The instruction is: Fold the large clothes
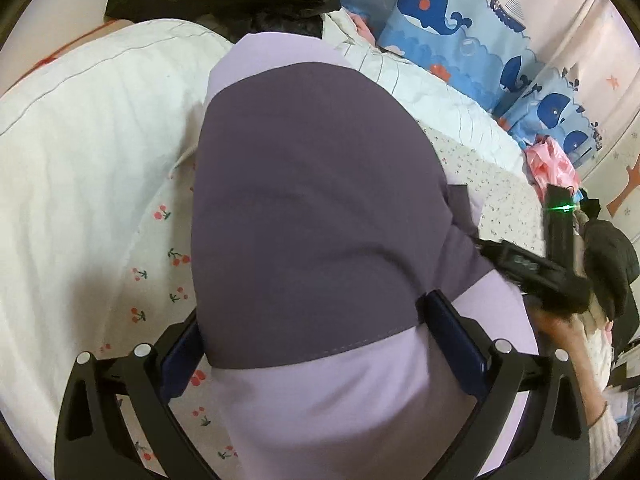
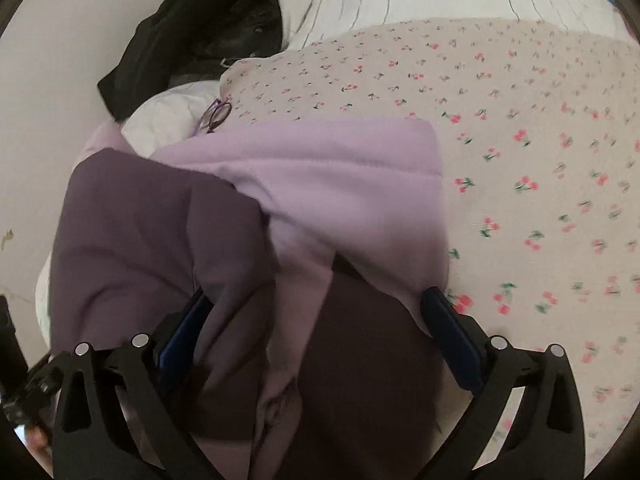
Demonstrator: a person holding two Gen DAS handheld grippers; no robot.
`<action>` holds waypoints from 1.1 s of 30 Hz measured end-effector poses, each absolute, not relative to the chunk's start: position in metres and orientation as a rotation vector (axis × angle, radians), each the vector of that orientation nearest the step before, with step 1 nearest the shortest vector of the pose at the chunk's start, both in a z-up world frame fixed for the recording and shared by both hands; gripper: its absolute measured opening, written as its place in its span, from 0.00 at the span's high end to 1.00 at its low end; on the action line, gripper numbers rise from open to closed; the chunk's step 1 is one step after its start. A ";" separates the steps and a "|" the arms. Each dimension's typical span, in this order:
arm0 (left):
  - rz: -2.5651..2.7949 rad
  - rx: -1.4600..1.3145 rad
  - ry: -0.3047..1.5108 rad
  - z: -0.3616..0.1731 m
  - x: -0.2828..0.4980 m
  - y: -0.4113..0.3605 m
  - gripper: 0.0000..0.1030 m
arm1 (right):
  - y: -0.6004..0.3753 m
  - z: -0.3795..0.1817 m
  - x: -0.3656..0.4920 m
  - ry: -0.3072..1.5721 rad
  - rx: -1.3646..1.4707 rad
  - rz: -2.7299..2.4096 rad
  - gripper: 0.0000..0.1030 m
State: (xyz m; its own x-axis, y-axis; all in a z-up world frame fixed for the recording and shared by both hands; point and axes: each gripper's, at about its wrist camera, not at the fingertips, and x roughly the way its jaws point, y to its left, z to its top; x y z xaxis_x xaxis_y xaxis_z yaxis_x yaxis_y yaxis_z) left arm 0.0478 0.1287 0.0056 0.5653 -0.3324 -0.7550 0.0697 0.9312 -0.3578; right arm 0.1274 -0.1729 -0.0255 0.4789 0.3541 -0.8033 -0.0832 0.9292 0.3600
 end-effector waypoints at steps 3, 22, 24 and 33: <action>-0.242 -0.350 0.955 0.005 0.047 0.139 0.05 | -0.184 0.023 0.087 0.936 0.282 0.353 0.06; -0.257 -0.429 0.923 -0.004 0.040 0.169 0.05 | -0.224 -0.009 -0.007 0.939 0.436 0.365 0.06; -0.270 -0.480 0.942 -0.014 0.048 0.166 0.05 | -0.211 -0.039 0.005 1.021 0.502 0.400 0.06; -0.218 -0.347 0.910 -0.005 0.047 0.142 0.05 | -0.205 -0.045 -0.001 1.025 0.476 0.444 0.07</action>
